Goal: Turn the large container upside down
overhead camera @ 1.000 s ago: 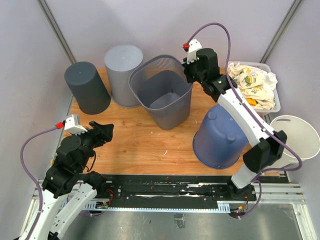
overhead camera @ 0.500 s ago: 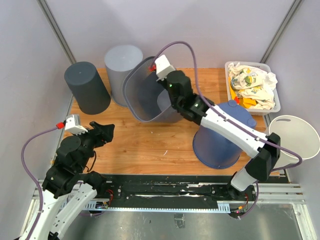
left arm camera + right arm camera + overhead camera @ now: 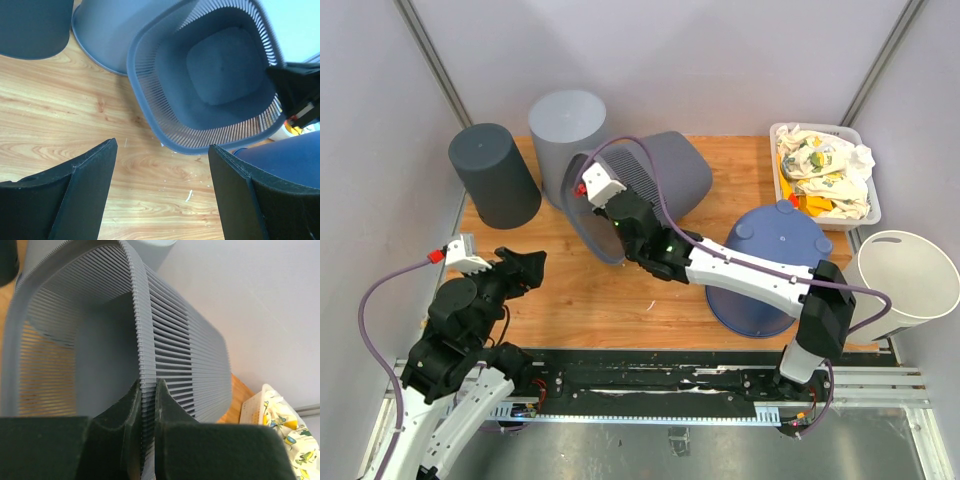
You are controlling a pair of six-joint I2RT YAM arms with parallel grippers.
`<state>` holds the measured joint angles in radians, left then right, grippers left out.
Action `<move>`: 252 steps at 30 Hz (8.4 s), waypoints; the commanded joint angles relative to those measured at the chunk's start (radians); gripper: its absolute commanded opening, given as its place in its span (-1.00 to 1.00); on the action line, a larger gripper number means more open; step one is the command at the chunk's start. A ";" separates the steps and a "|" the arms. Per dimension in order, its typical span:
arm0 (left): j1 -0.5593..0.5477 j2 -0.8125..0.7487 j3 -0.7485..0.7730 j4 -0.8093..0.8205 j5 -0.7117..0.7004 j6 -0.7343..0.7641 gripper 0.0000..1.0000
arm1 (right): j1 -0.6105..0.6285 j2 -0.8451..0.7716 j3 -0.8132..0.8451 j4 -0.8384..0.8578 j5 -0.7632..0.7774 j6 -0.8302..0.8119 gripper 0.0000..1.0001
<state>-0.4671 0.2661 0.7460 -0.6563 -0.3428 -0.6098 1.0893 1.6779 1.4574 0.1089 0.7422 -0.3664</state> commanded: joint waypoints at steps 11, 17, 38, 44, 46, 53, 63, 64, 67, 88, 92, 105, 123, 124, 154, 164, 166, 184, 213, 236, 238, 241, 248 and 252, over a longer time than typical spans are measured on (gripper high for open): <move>-0.001 -0.027 0.023 -0.019 -0.007 -0.018 0.57 | 0.033 0.093 -0.124 -0.138 -0.077 0.228 -0.35; -0.001 -0.031 0.023 -0.024 -0.012 -0.018 0.57 | 0.016 0.043 -0.140 -0.111 -0.198 0.235 0.02; -0.001 0.057 -0.089 0.148 0.081 -0.175 0.56 | -0.282 -0.158 -0.094 -0.136 -0.449 0.342 0.25; -0.001 0.156 -0.105 0.252 0.121 -0.193 0.55 | -0.377 -0.155 -0.063 -0.151 -0.592 0.381 0.23; -0.001 0.173 -0.108 0.268 0.126 -0.190 0.56 | -0.377 -0.145 -0.060 -0.150 -0.613 0.372 0.21; -0.001 0.172 -0.103 0.264 0.115 -0.175 0.56 | -0.378 -0.077 -0.039 -0.147 -0.669 0.331 0.22; -0.001 0.129 -0.097 0.224 0.102 -0.164 0.56 | -0.345 0.012 -0.044 -0.127 -0.442 0.187 0.05; -0.001 0.125 -0.097 0.222 0.102 -0.163 0.56 | -0.339 0.020 -0.046 -0.122 -0.409 0.174 0.01; -0.001 0.120 -0.093 0.213 0.102 -0.160 0.56 | -0.311 0.042 -0.046 -0.104 -0.313 0.120 -0.05; -0.001 0.037 -0.066 0.126 0.054 -0.143 0.58 | -0.023 0.107 0.060 -0.184 -0.125 0.115 -0.83; -0.001 0.014 -0.049 0.095 0.033 -0.139 0.58 | 0.026 0.151 0.151 -0.262 -0.164 0.158 -0.81; -0.001 -0.040 -0.044 0.020 -0.005 -0.157 0.58 | 0.064 0.242 0.281 -0.344 -0.248 0.253 -0.05; -0.001 0.089 -0.095 0.173 0.056 -0.200 0.57 | -0.274 -0.047 0.072 -0.190 -0.345 0.433 0.44; -0.001 0.106 -0.097 0.189 0.059 -0.199 0.57 | -0.304 -0.045 0.075 -0.186 -0.363 0.446 0.44; -0.001 0.399 -0.160 0.497 0.083 -0.218 0.53 | -0.505 0.034 0.027 -0.176 -0.595 0.553 0.32; -0.002 0.383 -0.163 0.484 0.073 -0.208 0.54 | -0.403 -0.022 -0.078 -0.196 -0.641 0.598 0.26; -0.002 0.378 -0.158 0.475 0.068 -0.202 0.54 | -0.377 -0.043 -0.104 -0.198 -0.640 0.609 0.26; -0.001 0.335 -0.081 0.370 -0.012 -0.156 0.57 | -0.129 -0.026 -0.115 -0.187 -0.709 0.676 0.22; -0.002 0.372 -0.115 0.439 0.022 -0.237 0.54 | -0.386 -0.121 -0.095 -0.109 -0.456 0.606 0.49; -0.002 0.447 -0.102 0.474 0.010 -0.212 0.52 | -0.568 0.236 0.174 -0.017 -0.309 0.606 0.46; -0.001 0.453 -0.102 0.483 0.007 -0.209 0.52 | -0.577 0.261 0.205 -0.025 -0.336 0.598 0.46; -0.002 0.473 -0.098 0.491 0.003 -0.204 0.52 | -0.580 0.322 0.259 -0.057 -0.377 0.573 0.45; -0.001 0.496 -0.092 0.498 -0.001 -0.196 0.52 | -0.582 0.350 0.242 -0.047 -0.463 0.555 0.41; -0.001 0.488 -0.087 0.495 -0.012 -0.184 0.53 | -0.581 0.328 0.202 -0.034 -0.540 0.543 0.40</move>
<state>-0.4671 0.7555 0.6342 -0.1505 -0.3214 -0.8303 0.5095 2.0293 1.7027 0.0628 0.2943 0.2054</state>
